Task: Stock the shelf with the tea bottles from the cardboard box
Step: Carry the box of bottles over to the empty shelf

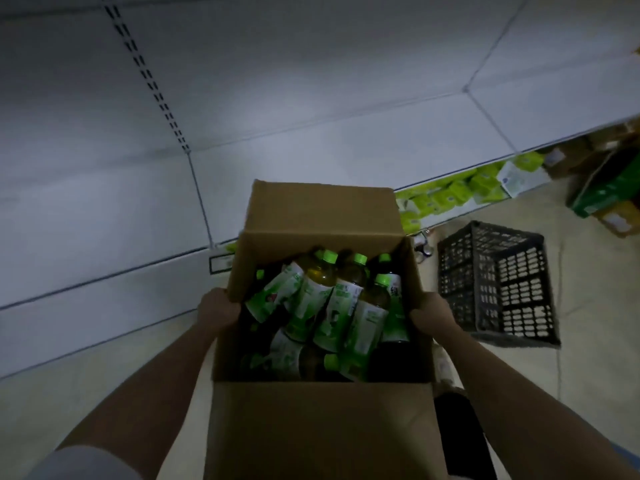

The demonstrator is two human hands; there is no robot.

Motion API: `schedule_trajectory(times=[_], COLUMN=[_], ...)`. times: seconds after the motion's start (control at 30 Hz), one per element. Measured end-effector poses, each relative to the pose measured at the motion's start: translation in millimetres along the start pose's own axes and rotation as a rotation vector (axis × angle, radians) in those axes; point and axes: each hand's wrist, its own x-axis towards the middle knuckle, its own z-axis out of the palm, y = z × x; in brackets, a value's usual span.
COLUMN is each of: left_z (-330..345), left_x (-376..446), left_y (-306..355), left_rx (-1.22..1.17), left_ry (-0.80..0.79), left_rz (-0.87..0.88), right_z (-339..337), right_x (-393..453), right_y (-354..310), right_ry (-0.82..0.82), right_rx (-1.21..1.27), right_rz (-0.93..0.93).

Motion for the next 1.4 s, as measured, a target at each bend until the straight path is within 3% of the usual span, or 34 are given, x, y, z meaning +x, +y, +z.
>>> schedule_trajectory(times=[0.3, 0.43, 0.83, 1.23, 1.4], left_z=[141, 191, 289, 415, 480], left_x=[31, 62, 179, 273, 295], left_y=[-7, -20, -96, -170, -183], left_rx=[-0.136, -0.139, -0.124, -0.176, -0.201], left_ry=[0.178, 0.201, 0.324, 0.341, 0.489], left_rz=[-0.259, -0.273, -0.157, -0.357, -0.354], right_z=[19, 49, 189, 309, 351], right_x=[160, 210, 310, 409, 444], right_y=[29, 35, 88, 106, 116], right_ry=[-0.064, -0.032, 0.003, -0.104, 0.053], right_rx=[-0.237, -0.319, -0.284, -0.297, -0.296], right_rz=[-0.336, -0.458, -0.512, -0.323, -0.351])
